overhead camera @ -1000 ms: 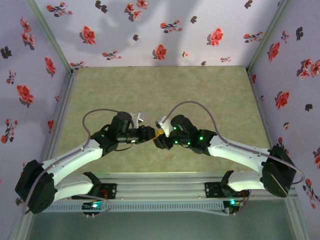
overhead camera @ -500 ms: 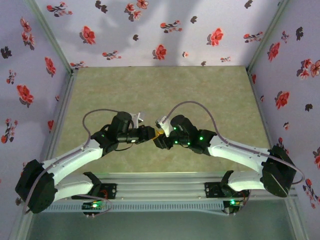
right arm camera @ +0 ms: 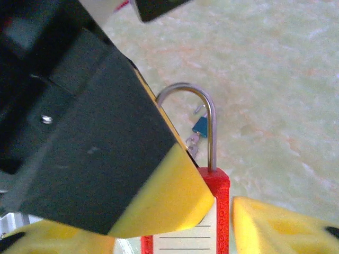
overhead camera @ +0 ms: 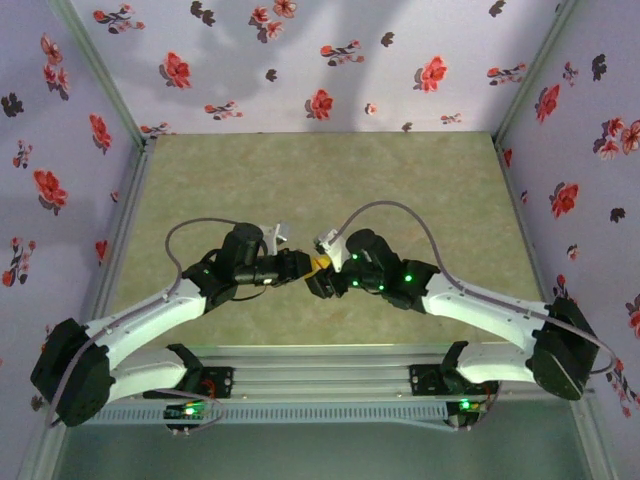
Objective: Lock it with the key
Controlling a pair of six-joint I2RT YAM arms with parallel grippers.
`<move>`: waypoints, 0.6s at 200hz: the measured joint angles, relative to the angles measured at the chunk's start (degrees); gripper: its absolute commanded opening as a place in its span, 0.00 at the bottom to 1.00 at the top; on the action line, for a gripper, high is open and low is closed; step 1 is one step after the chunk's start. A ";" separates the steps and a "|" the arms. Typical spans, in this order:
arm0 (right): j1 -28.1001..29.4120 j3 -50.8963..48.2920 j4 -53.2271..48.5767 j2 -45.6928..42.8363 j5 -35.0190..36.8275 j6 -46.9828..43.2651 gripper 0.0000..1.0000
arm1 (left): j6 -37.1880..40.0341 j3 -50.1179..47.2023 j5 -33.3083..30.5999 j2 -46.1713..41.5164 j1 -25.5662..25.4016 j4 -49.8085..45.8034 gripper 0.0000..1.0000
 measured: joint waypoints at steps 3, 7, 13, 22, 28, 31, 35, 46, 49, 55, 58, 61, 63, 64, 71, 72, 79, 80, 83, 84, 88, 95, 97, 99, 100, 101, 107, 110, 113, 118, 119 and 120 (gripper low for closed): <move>0.00 -0.04 0.09 -0.22 -0.02 -0.20 0.65 | 0.00 -0.02 -0.02 0.00 0.00 0.02 0.00; 0.00 -0.15 0.22 -0.52 0.02 -0.11 0.66 | -0.02 -0.02 -0.02 0.00 0.04 0.02 0.00; 0.00 -0.33 0.35 -0.98 0.02 -0.13 0.68 | -0.04 -0.07 -0.04 0.00 0.11 0.07 0.00; 0.00 -0.63 0.52 -1.62 0.09 -0.26 0.72 | -0.07 -0.11 -0.22 0.00 0.17 0.15 0.00; 0.00 -0.96 0.72 -2.19 0.22 -0.28 0.75 | -0.09 -0.13 -0.22 0.00 0.28 0.15 0.00; 0.02 -1.09 0.79 -2.43 0.22 -0.48 0.76 | -0.11 -0.13 -0.24 0.02 0.35 0.15 0.00; 0.00 -1.29 0.79 -2.80 0.31 -0.26 0.78 | -0.13 -0.13 -0.24 0.02 0.50 0.15 0.00; 0.02 -1.95 1.01 -3.96 0.61 -0.63 0.82 | -0.15 -0.13 -0.42 0.00 0.94 0.17 0.00; 0.02 -2.21 1.14 -4.35 0.74 -0.68 0.84 | -0.15 -0.13 -0.42 0.00 1.18 0.17 0.00; 0.00 -2.60 1.20 -5.14 1.16 -0.68 0.86 | -0.17 -0.15 -0.46 0.00 1.53 0.20 0.00; 0.02 -2.82 1.25 -5.51 1.25 -0.90 0.87 | -0.17 -0.17 -0.46 0.00 1.70 0.22 0.00; 0.00 -3.08 1.33 -6.08 1.55 -0.66 0.88 | -0.17 -0.17 -0.52 0.00 1.92 0.22 0.00; 0.02 -3.26 1.46 -6.36 1.66 -0.83 0.89 | -0.17 -0.17 -0.57 0.00 2.05 0.24 0.00; 0.02 -3.30 1.49 -6.47 1.70 -0.90 0.89 | -0.17 -0.20 -0.61 0.00 2.14 0.24 0.00; 0.02 -3.96 1.95 -7.67 2.23 -0.90 0.93 | -0.17 -0.26 -0.72 0.00 2.58 0.33 0.00; 0.02 -4.02 1.99 -7.78 2.27 -0.83 0.94 | -0.17 -0.26 -0.81 0.00 2.67 0.35 0.00; 0.02 -4.74 2.62 -9.07 3.15 -0.76 0.99 | -0.20 -0.37 -0.87 0.00 3.06 0.59 0.00; 0.04 -4.83 2.75 -9.22 3.28 -0.59 0.99 | -0.24 -0.44 -0.87 0.00 3.15 0.68 0.00; 0.04 -5.14 2.97 -9.75 3.58 -0.66 0.99 | -0.24 -0.55 -0.92 0.00 3.30 0.90 0.00; 0.07 -5.29 3.13 -10.01 3.80 -0.83 0.99 | -0.26 -0.59 -0.94 0.00 3.34 0.96 0.00; 0.07 -5.70 3.45 -10.69 4.44 -0.39 0.99 | -0.42 -0.76 -1.01 0.00 3.54 1.31 0.00; 0.07 -6.58 4.26 -12.00 5.64 -0.20 0.99 | -0.59 -1.22 -1.09 0.00 3.80 2.14 0.00; 0.07 -6.80 4.50 -12.31 5.97 -0.17 0.99 | -0.61 -1.31 -1.11 0.00 3.87 2.27 0.00; 0.07 -7.04 4.61 -12.68 6.27 -0.17 0.99 | -0.61 -1.44 -1.16 0.00 3.91 2.47 0.00; 0.07 -7.17 4.74 -12.92 6.54 -0.17 0.99 | -0.68 -1.53 -1.25 0.00 3.93 2.62 0.00; 0.07 -7.26 4.83 -13.05 6.64 -0.15 0.99 | -0.72 -1.60 -1.29 0.00 3.98 2.71 0.00; 0.07 -7.96 5.57 -13.99 7.76 0.09 0.99 | -0.90 -2.03 -1.46 0.00 4.09 3.48 0.00; 0.07 -8.31 5.97 -14.45 8.33 0.28 0.99 | -1.22 -2.25 -1.51 0.00 4.13 3.85 0.00; 0.07 -8.74 6.43 -14.99 9.03 0.46 0.99 | -1.31 -2.43 -1.62 0.02 4.22 4.17 0.00; 0.07 -9.38 7.02 -15.74 10.10 0.81 0.99 | -1.64 -2.78 -1.84 0.07 4.31 4.81 0.00; 0.07 -9.46 7.13 -15.82 10.23 0.85 0.99 | -1.66 -2.82 -1.90 0.07 4.31 4.92 0.00; 0.07 -9.55 7.21 -15.96 10.36 0.87 0.99 | -1.70 -2.89 -1.95 0.07 4.35 5.14 0.00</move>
